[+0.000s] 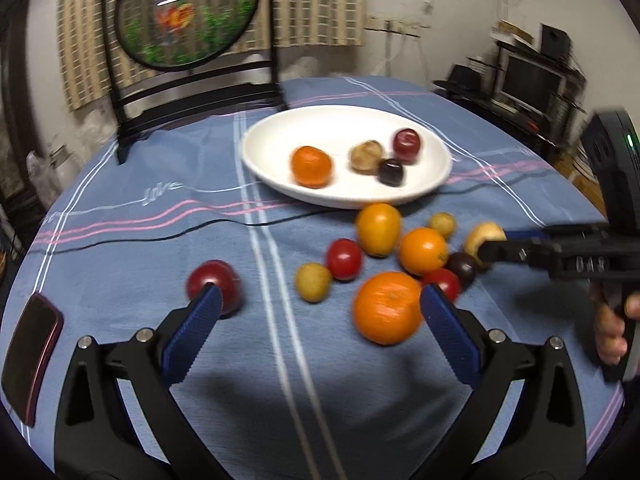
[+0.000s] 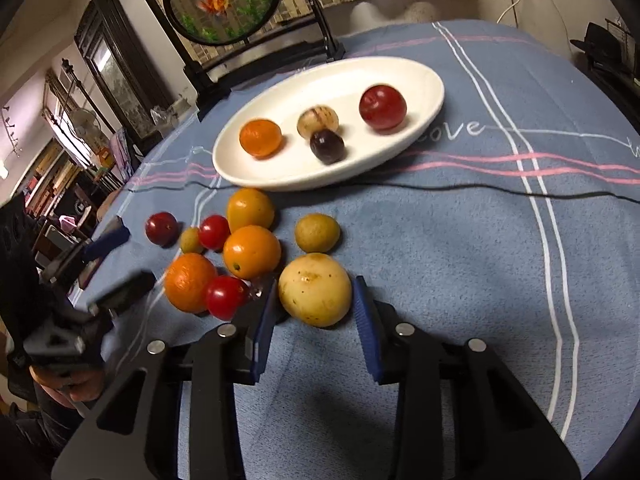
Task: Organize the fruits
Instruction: 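Grasp the large pale yellow fruit with the right tool while the left tool grasps an orange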
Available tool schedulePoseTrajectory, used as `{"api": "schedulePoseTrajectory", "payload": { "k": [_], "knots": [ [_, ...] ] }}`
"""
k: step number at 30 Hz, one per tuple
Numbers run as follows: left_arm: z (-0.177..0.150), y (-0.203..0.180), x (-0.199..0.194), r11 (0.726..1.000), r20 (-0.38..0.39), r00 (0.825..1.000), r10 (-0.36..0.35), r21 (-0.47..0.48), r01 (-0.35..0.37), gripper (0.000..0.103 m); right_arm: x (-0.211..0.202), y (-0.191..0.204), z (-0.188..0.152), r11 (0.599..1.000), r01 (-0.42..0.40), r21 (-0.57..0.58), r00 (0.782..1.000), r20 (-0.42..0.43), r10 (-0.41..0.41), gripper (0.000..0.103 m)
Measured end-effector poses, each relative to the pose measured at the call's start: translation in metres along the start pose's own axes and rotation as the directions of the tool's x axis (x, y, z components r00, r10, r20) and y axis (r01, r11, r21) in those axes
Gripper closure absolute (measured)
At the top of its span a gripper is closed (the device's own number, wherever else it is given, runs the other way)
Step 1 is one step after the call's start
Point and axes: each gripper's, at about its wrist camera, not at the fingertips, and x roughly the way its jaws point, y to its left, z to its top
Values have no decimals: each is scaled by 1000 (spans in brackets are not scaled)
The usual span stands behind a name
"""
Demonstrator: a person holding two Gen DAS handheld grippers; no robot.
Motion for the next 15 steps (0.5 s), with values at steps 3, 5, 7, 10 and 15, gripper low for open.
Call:
{"api": "schedulePoseTrajectory", "payload": {
  "k": [3, 5, 7, 10, 15],
  "knots": [
    [-2, -10, -1, 998, 6, 999, -34, 48, 34, 3, -3, -1, 1, 1000, 18, 3, 1000, 18, -18, 65],
    [-2, -13, -1, 996, 4, 998, -63, 61, 63, 6, -3, -3, 2, 1000, 22, 14, 1000, 17, -22, 65],
    [-2, -14, 2, 994, -8, 996, -93, 62, 93, 11, -2, -4, 2, 999, 36, 18, 999, 18, -37, 65],
    [-1, -14, 10, 992, -47, 993, -112, 53, 115, 23, -5, -4, 2, 999, 46, 15, 999, 26, -47, 65],
    [0, -17, 23, 990, -99, 986, -135, 34, 139, 38, -7, -1, 3, 999, 33, 7, 999, 38, -33, 65]
  ]
}}
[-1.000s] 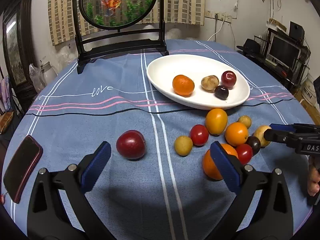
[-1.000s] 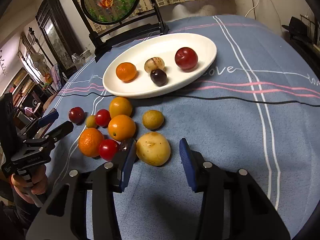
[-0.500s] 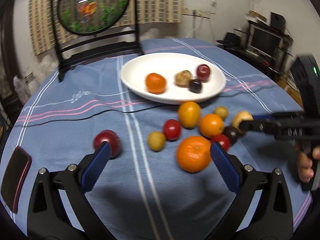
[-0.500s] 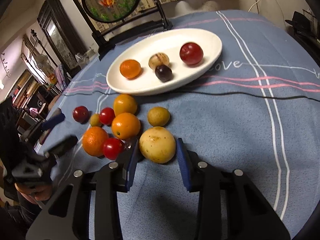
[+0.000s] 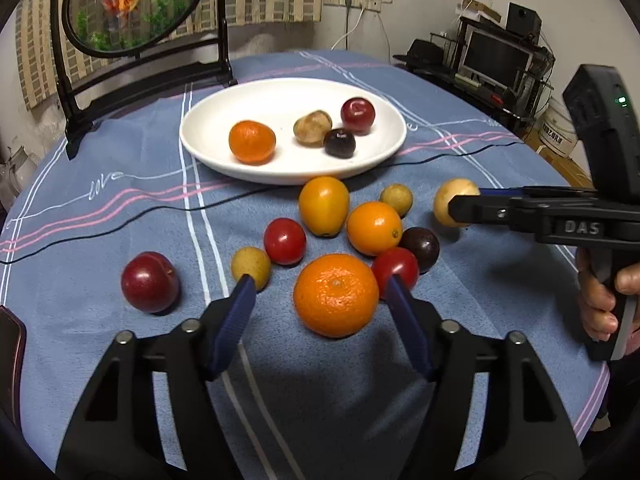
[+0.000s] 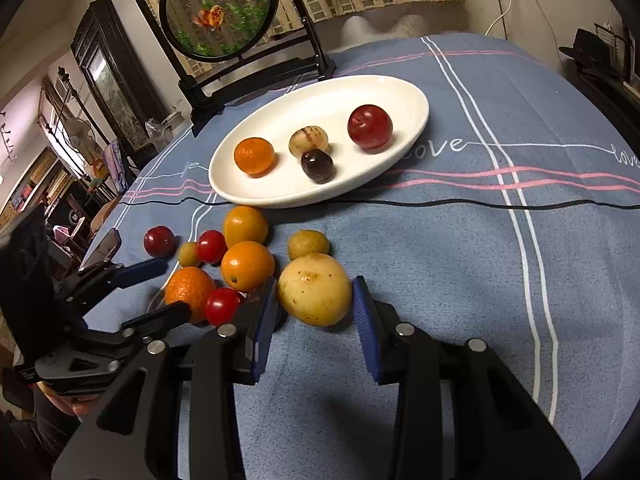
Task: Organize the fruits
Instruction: 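Grasp the large pale yellow fruit with the right tool while the left tool grasps an orange, then lower both held fruits onto the white plate and open both tools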
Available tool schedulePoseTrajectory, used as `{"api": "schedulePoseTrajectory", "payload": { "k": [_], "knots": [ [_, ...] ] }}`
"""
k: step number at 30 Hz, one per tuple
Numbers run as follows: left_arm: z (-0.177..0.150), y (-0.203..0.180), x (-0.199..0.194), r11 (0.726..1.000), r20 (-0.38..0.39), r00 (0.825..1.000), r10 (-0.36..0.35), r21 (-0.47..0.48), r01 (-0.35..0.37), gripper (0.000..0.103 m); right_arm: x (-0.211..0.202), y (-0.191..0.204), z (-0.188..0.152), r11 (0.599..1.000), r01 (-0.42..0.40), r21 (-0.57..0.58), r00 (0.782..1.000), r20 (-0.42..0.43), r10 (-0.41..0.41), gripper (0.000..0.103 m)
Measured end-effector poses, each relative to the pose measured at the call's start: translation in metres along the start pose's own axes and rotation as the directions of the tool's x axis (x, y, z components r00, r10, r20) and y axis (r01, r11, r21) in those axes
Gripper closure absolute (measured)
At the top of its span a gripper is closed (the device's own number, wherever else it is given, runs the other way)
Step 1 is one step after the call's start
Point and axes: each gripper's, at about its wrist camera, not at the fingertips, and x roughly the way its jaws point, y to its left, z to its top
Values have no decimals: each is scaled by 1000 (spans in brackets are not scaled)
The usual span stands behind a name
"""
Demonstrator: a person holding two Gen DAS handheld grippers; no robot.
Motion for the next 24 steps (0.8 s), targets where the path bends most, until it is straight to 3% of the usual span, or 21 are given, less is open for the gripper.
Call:
{"api": "schedulePoseTrajectory", "payload": {
  "k": [4, 11, 14, 18, 21, 24],
  "knots": [
    [1, -2, 6, 1000, -23, 1000, -19, 8, 19, 47, -1, 1, 0, 1000, -9, 1, 1000, 6, 9, 65],
    [-1, 3, 10, 999, -44, 998, -42, -16, 42, 48, -3, 4, 1, 1000, -17, -5, 1000, 13, 17, 65],
    [-1, 4, 11, 997, -53, 996, -74, -26, 73, 56, -4, 4, 1, 1000, -19, -2, 1000, 16, 19, 65],
    [-1, 2, 10, 998, -48, 997, -67, -22, 66, 56, -5, 3, 0, 1000, -18, -3, 1000, 20, 18, 65],
    [1, 0, 4, 999, -22, 999, -50, -13, 50, 57, -10, 4, 4, 1000, -20, -12, 998, 59, 20, 65],
    [22, 7, -6, 995, 53, 995, -80, -56, 83, 57, -13, 7, 18, 1000, -6, -17, 993, 114, 8, 65]
  ]
}}
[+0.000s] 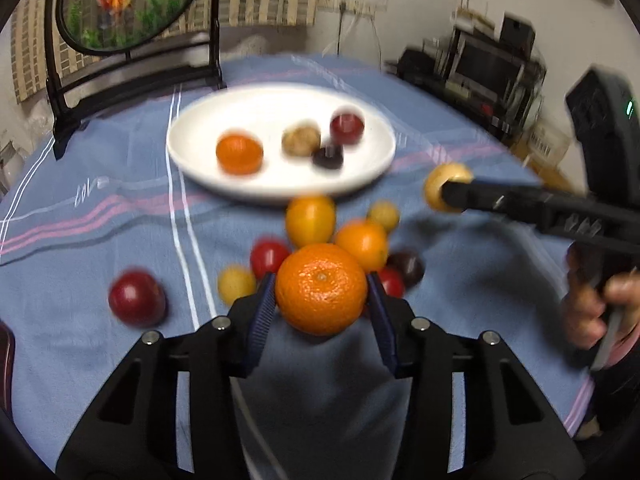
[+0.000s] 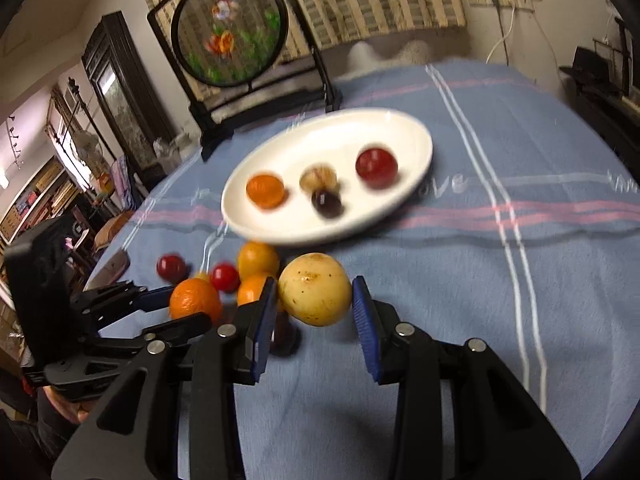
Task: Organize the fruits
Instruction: 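Lower both held fruits onto the white plate and open both tools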
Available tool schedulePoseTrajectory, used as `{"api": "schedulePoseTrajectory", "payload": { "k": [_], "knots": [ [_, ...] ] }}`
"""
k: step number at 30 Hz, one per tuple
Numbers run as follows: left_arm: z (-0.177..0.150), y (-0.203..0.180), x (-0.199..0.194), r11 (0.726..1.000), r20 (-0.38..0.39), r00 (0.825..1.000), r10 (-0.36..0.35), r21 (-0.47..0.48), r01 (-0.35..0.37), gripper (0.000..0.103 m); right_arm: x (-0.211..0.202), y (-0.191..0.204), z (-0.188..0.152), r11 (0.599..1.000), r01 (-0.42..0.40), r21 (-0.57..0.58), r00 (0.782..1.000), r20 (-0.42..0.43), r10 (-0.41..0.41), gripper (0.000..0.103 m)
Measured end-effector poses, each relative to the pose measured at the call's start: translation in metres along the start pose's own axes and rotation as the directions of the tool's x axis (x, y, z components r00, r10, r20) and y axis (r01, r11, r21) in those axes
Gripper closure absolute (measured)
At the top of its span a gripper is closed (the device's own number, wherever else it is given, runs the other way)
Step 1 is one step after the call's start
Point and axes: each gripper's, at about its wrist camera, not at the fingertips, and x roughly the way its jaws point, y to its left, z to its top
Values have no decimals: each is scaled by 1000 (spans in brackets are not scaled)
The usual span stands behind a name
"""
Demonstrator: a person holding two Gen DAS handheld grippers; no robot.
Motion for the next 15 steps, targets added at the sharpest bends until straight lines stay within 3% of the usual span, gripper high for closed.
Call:
{"api": "schedulePoseTrajectory", "payload": {
  "k": [3, 6, 10, 14, 15],
  "knots": [
    [33, 11, 0, 997, 56, 998, -11, -70, 14, 57, 9, 3, 25, 1000, 25, -6, 998, 63, -24, 65],
    [70, 24, 17, 992, 92, 994, 60, -114, -49, 57, 29, 7, 47, 996, 82, -32, 992, 94, -79, 65],
    [89, 33, 51, 987, 43, 997, 71, -150, -64, 57, 60, 5, 59, 987, 151, -55, 986, 80, -146, 65],
    [94, 33, 68, 984, 5, 994, 109, -139, -108, 55, 78, -6, 62, 984, 169, -50, 985, 39, -167, 61],
    [94, 34, 67, 984, 5, 994, 113, -141, -111, 45, 79, -7, 61, 983, 175, -54, 984, 32, -173, 58]
  ]
}}
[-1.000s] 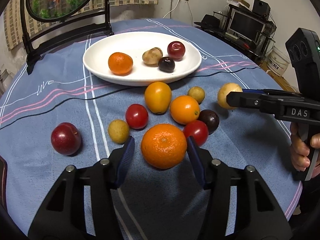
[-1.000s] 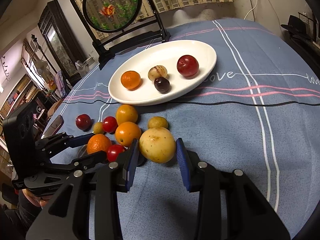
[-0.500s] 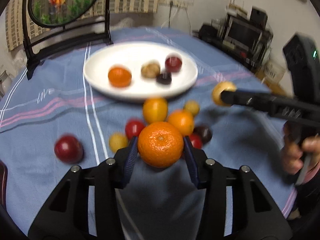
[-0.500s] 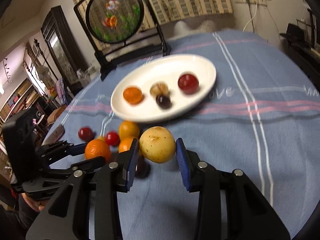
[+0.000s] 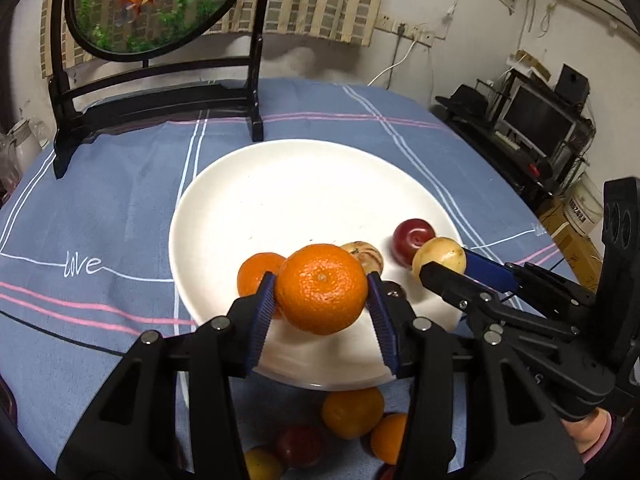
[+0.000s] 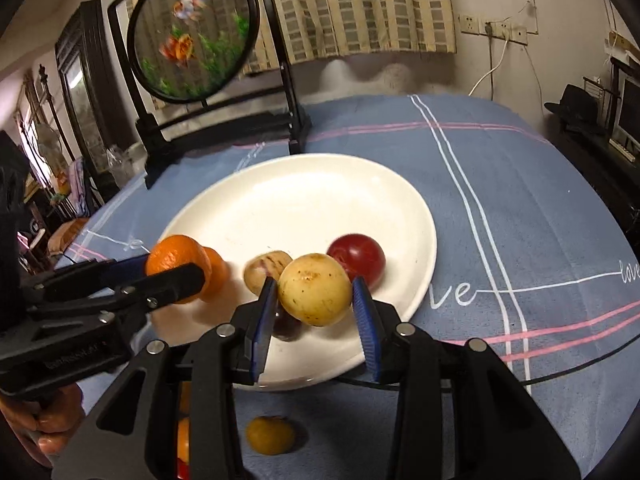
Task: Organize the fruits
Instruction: 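Lower both held fruits onto the white plate and open both tools, then grasp another dark plum with the right tool while the left tool grasps a red apple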
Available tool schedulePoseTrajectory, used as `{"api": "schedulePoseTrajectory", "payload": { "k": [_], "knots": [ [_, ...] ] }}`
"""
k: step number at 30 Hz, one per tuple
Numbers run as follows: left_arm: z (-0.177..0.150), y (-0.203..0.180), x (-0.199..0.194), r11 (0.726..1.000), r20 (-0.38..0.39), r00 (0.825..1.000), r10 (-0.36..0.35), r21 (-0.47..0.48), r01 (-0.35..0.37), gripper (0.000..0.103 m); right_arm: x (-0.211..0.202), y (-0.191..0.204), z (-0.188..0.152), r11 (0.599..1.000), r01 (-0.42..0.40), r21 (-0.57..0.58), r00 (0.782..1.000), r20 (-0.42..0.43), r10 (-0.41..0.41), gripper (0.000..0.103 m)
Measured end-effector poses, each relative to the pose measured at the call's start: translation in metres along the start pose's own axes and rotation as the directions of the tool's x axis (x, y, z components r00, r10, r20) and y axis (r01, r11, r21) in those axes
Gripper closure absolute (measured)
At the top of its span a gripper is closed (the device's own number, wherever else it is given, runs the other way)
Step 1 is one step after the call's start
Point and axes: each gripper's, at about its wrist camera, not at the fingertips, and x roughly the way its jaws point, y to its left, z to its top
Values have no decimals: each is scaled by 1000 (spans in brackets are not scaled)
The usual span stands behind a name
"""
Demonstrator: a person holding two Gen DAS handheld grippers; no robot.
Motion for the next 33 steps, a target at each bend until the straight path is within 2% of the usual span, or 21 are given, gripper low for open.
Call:
{"api": "schedulePoseTrajectory", "payload": {
  "k": [1, 2, 4, 6, 8, 12, 15, 16, 17, 21, 23, 26, 33],
  "knots": [
    [-1, 2, -6, 1000, 17, 1000, -1, 1, 1, 24, -2, -1, -1, 1000, 6, 3, 1000, 0, -6, 49],
    [0, 4, -14, 1000, 41, 999, 2, -4, -2, 17, -6, 0, 0, 1000, 1, 5, 1000, 7, -1, 41],
    [-3, 12, -41, 999, 116, 993, 24, -26, -22, 6, -21, 3, -2, 1000, -23, -2, 999, 41, 23, 41],
    [-7, 20, -61, 999, 169, 985, 38, -35, -32, 2, -36, 9, -5, 999, -20, -32, 998, 62, 22, 41],
    [-18, 33, -77, 997, 195, 979, 64, -56, -54, 2, -49, 16, -11, 998, -46, -52, 997, 66, 49, 41],
    [-42, 54, -86, 986, 169, 972, 164, -70, -154, 2, -58, 24, -25, 995, -75, -71, 997, 24, 77, 41],
    [-57, 72, -96, 964, 166, 950, 264, -71, -256, 2, -60, 22, -38, 990, -127, -62, 992, -29, 125, 41],
    [-60, 79, -99, 960, 167, 946, 279, -84, -269, 2, -61, 23, -40, 990, -129, -62, 991, -45, 127, 41],
    [-63, 85, -102, 956, 166, 943, 287, -105, -273, 2, -61, 23, -45, 989, -136, -62, 989, -66, 132, 41],
    [-72, 104, -105, 954, 131, 956, 262, -187, -235, 2, -64, 23, -63, 982, -183, -54, 976, -127, 175, 41],
    [-75, 103, -104, 955, 125, 957, 263, -177, -239, 2, -65, 23, -72, 981, -184, -58, 974, -146, 174, 48],
    [-78, 95, -105, 954, 136, 950, 282, -145, -263, 2, -63, 25, -81, 980, -192, -53, 967, -180, 180, 54],
    [-82, 82, -101, 959, 135, 950, 280, -79, -272, 2, -60, 28, -84, 979, -192, -66, 964, -200, 176, 57]
  ]
}}
